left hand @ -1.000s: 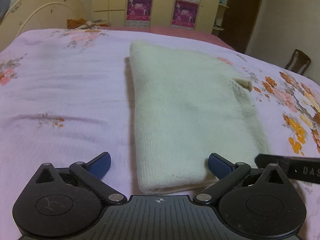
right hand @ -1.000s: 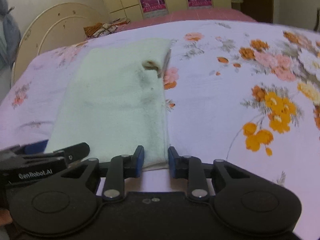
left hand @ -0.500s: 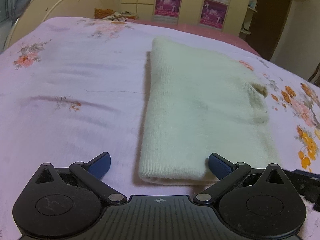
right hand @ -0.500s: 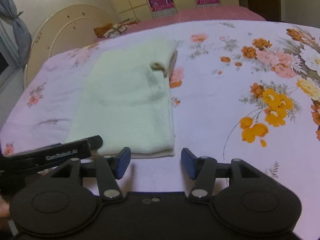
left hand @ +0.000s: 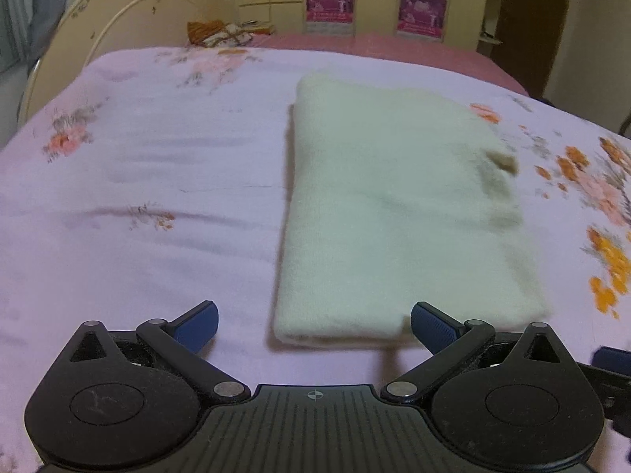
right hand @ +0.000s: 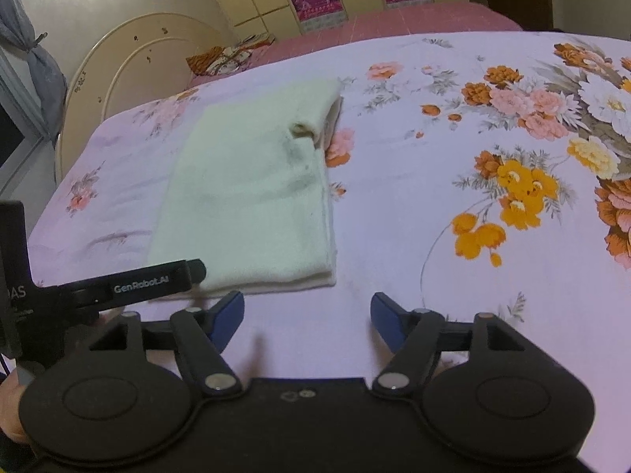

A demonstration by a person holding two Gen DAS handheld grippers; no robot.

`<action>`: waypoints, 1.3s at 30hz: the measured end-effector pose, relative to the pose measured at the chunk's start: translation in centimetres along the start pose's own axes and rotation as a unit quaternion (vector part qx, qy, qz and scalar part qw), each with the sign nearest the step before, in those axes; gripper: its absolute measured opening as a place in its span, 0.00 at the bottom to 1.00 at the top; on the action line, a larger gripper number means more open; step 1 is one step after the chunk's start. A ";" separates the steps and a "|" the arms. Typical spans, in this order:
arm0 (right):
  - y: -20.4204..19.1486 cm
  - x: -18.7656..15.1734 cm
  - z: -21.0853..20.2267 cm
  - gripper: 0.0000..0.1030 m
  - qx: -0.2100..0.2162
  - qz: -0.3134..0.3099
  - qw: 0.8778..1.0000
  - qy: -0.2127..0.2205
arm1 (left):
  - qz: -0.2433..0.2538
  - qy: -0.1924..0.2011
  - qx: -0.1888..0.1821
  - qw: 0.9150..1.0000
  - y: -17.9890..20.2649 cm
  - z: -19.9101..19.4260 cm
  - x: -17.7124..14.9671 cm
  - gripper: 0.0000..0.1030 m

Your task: Fold small clothes

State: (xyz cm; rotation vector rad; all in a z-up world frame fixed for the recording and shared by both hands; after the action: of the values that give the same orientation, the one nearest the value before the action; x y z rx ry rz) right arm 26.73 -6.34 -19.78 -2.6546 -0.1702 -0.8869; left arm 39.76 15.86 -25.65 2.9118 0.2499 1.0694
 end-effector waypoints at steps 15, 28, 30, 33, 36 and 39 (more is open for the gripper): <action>-5.1 -1.8 -14.9 0.82 -0.047 -0.137 0.988 0.060 | 0.018 0.069 -0.004 0.997 -0.5 -20.6 -3.4 1.00; -5.8 -5.9 -27.7 0.85 -0.084 -0.136 0.970 0.182 | -0.002 0.107 -0.005 0.994 -0.7 -33.4 -9.6 1.00; -5.5 -6.3 -28.6 0.86 -0.085 -0.131 0.970 0.187 | -0.008 0.111 -0.010 0.994 -0.5 -34.5 -10.2 1.00; -5.2 -7.0 -29.6 0.86 -0.084 -0.125 0.970 0.193 | -0.011 0.112 -0.012 0.994 -0.2 -35.6 -11.1 1.00; -5.2 -7.6 -30.3 0.86 -0.083 -0.123 0.968 0.200 | -0.010 0.114 -0.013 0.993 0.0 -36.2 -11.7 1.00; -5.2 -7.9 -30.7 0.86 -0.084 -0.123 0.968 0.201 | -0.012 0.116 -0.012 0.993 0.2 -36.8 -12.1 1.00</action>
State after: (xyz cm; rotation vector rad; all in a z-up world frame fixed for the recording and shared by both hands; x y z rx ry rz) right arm 2.01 -12.28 -0.10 -2.5688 -0.3428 -1.5604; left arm 6.92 12.70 -5.33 2.7527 0.2758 1.3981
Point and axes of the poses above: each gripper's, at about its wrist camera, not at the fingertips, and z roughly the way its jaws point, y to its right, x to its top, the point moved 6 cm from there along z, roughly the way its jaws point, and after that the axes turned 9 degrees about -z, right-handed, at the moved point
